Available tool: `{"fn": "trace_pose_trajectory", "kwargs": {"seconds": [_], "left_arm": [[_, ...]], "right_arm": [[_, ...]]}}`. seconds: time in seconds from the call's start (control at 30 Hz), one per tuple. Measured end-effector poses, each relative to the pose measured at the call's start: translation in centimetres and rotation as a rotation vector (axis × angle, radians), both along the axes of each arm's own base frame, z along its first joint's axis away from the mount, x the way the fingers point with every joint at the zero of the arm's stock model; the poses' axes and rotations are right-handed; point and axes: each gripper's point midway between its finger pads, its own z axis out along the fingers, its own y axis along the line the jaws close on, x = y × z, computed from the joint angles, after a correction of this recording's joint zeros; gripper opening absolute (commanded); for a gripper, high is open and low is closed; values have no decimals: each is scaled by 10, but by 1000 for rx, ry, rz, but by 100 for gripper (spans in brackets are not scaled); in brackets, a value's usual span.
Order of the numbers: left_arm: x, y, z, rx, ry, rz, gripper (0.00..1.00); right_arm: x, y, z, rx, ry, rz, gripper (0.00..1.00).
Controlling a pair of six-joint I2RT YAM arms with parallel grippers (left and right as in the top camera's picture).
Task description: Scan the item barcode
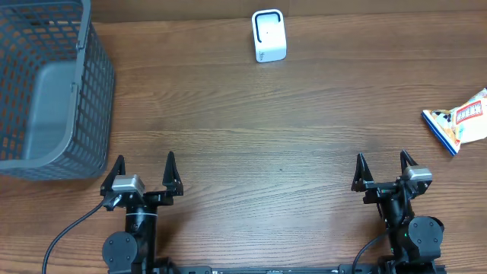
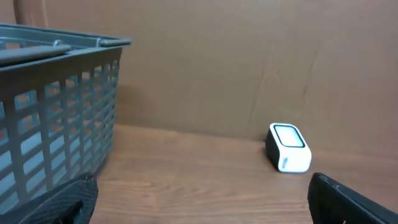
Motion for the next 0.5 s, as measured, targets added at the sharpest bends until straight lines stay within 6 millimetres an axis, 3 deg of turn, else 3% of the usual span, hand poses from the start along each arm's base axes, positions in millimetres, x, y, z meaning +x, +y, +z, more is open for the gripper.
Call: {"fn": "trace_pose_trajectory", "kwargs": {"seconds": [0.33,0.5], "left_arm": [[9,-1,-29,-2,19,-5,100],[10,-5,-33,-1,9,-23,100]], "right_arm": [[0,0,0,-1,1,0,100],[0,0,0,0,0,-1,100]]}}
